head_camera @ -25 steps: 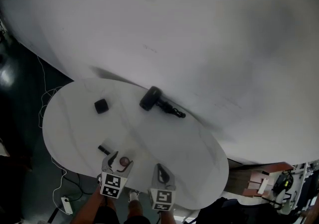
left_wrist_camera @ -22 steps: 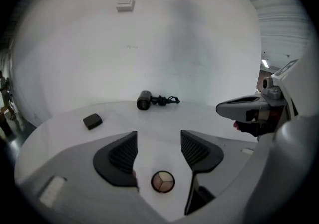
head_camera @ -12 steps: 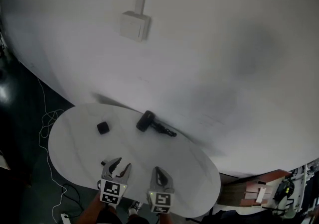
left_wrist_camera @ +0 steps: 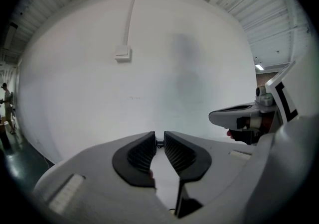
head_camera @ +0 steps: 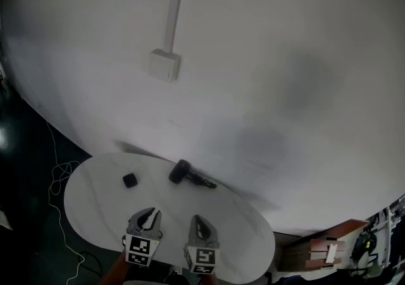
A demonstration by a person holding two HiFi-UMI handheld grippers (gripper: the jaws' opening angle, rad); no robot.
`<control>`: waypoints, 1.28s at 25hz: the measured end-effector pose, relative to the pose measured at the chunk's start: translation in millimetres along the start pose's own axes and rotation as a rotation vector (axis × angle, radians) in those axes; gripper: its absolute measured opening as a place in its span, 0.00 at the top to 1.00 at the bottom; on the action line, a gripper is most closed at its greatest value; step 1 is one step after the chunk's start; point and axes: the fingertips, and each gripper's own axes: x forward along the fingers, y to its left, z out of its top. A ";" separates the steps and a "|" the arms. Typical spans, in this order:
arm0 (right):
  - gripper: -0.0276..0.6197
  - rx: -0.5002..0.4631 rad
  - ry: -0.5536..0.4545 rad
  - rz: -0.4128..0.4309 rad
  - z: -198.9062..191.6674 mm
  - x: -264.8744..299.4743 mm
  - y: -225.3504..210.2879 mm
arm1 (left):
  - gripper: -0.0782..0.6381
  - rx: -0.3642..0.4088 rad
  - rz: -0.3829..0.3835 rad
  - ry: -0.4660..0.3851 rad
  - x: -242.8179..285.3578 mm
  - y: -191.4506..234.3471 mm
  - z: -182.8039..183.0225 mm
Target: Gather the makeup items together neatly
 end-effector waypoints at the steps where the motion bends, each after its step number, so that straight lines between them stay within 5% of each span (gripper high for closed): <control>1: 0.95 0.000 -0.003 -0.001 1.0 -0.4 -0.4 | 0.80 0.002 0.002 -0.005 -0.7 0.2 2.2; 18: 0.95 -0.010 -0.022 0.059 8.3 0.6 3.2 | 0.86 0.012 0.068 -0.020 -9.0 2.8 11.7; 32: 0.95 -0.054 -0.003 0.210 -6.4 -6.7 17.9 | 0.86 -0.028 0.236 -0.020 -41.6 6.0 -6.7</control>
